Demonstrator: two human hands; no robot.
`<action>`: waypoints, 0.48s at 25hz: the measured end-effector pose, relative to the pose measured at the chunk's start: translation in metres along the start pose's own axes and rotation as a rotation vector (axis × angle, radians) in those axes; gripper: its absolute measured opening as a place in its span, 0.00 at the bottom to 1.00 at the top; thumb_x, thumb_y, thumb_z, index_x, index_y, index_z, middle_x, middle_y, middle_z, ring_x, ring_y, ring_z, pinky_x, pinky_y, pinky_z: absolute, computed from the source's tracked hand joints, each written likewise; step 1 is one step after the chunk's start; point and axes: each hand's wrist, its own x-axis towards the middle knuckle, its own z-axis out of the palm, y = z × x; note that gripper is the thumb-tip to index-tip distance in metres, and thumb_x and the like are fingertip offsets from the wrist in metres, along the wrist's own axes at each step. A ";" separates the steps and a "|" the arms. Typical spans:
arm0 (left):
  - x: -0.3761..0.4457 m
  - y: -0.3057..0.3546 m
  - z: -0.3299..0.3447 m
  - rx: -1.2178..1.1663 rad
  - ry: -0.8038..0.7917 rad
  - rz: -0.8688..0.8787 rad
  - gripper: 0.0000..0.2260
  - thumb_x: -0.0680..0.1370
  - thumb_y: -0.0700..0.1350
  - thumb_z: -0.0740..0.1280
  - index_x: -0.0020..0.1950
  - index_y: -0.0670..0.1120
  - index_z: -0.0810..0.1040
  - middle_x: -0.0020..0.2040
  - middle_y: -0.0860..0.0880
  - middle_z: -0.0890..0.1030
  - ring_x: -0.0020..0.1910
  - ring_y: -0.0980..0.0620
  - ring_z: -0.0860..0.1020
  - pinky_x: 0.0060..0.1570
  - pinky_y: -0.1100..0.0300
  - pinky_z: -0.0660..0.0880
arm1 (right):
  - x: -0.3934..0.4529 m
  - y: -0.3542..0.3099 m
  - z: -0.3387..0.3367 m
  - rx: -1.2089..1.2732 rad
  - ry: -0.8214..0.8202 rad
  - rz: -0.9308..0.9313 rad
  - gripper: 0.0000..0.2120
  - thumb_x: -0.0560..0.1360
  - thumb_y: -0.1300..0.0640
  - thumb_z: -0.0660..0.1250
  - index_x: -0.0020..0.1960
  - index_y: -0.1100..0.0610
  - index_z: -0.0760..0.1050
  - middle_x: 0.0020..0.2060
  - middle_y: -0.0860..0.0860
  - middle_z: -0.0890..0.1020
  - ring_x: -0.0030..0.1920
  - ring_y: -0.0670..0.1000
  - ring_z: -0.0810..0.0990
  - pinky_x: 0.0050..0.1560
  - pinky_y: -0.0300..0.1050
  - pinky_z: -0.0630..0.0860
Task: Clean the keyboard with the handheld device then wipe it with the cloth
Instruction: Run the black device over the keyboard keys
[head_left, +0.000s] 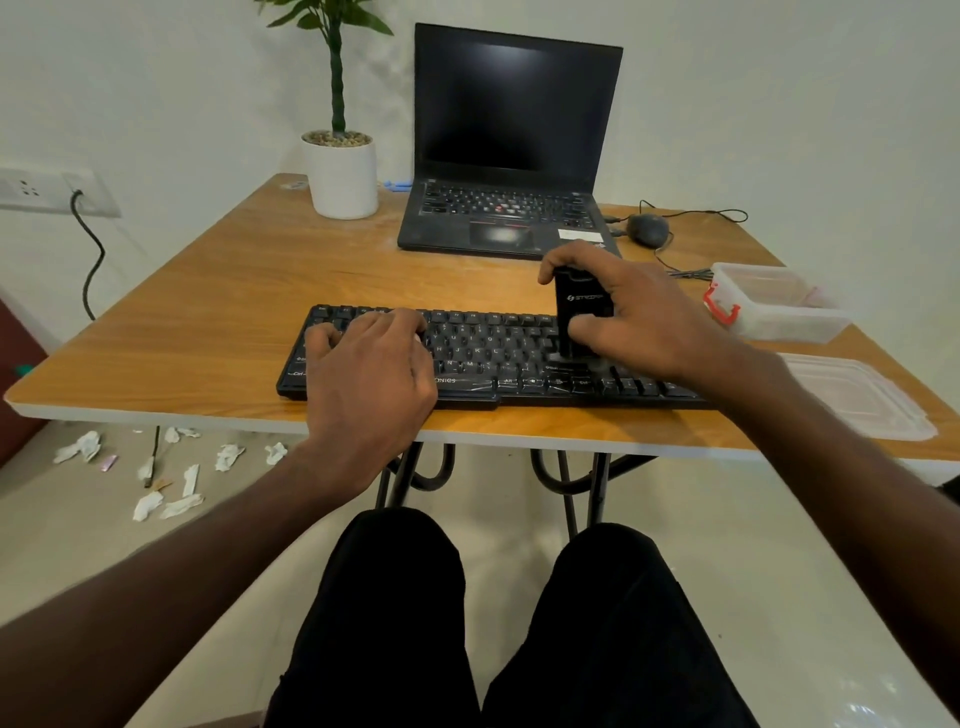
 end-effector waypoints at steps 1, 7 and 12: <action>0.000 0.000 0.000 -0.002 -0.001 -0.001 0.14 0.85 0.48 0.58 0.68 0.51 0.77 0.61 0.51 0.83 0.64 0.51 0.77 0.65 0.48 0.60 | 0.001 -0.002 0.001 -0.026 0.043 0.001 0.26 0.77 0.61 0.69 0.69 0.40 0.69 0.58 0.47 0.75 0.56 0.51 0.79 0.40 0.39 0.80; 0.000 0.000 0.001 0.014 -0.002 0.000 0.15 0.85 0.49 0.56 0.68 0.51 0.77 0.61 0.52 0.83 0.63 0.52 0.78 0.65 0.48 0.60 | 0.002 -0.025 0.028 0.267 -0.078 -0.117 0.28 0.80 0.62 0.68 0.73 0.40 0.65 0.64 0.46 0.72 0.60 0.48 0.79 0.49 0.40 0.84; -0.001 -0.001 0.000 0.008 -0.015 0.009 0.16 0.84 0.49 0.57 0.68 0.50 0.77 0.60 0.51 0.83 0.62 0.52 0.78 0.64 0.48 0.62 | 0.000 -0.013 0.003 -0.042 -0.005 0.027 0.22 0.77 0.58 0.69 0.66 0.40 0.70 0.56 0.47 0.75 0.54 0.51 0.79 0.41 0.38 0.79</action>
